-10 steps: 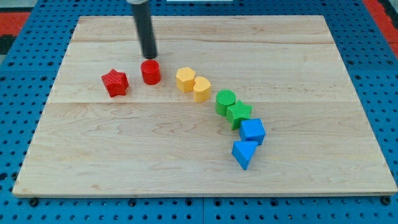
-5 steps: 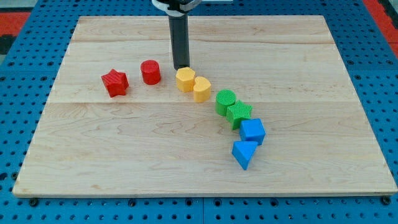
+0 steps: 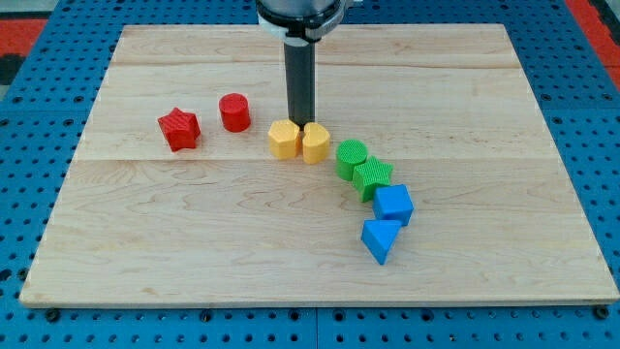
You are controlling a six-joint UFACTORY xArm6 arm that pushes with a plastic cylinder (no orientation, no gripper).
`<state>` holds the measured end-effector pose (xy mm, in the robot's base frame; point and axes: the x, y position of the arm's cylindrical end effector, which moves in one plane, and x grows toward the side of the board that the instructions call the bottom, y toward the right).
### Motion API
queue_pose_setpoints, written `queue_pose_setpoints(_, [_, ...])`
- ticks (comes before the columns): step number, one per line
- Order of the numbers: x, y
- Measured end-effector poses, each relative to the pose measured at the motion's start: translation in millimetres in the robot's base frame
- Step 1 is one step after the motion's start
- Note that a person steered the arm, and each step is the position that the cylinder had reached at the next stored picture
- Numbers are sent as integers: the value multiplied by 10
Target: Move the yellow blocks parallel to each other
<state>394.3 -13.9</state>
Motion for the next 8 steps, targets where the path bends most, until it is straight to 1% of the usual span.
queue_pose_setpoints(2, [-11, -46])
queue_pose_setpoints(3, [-143, -220])
queue_pose_setpoints(4, [-563, -197])
queue_pose_setpoints(5, [-642, -526])
queue_pose_setpoints(6, [-255, -530])
queue_pose_setpoints(7, [-360, -543])
queue_pose_setpoints(8, [-759, -572])
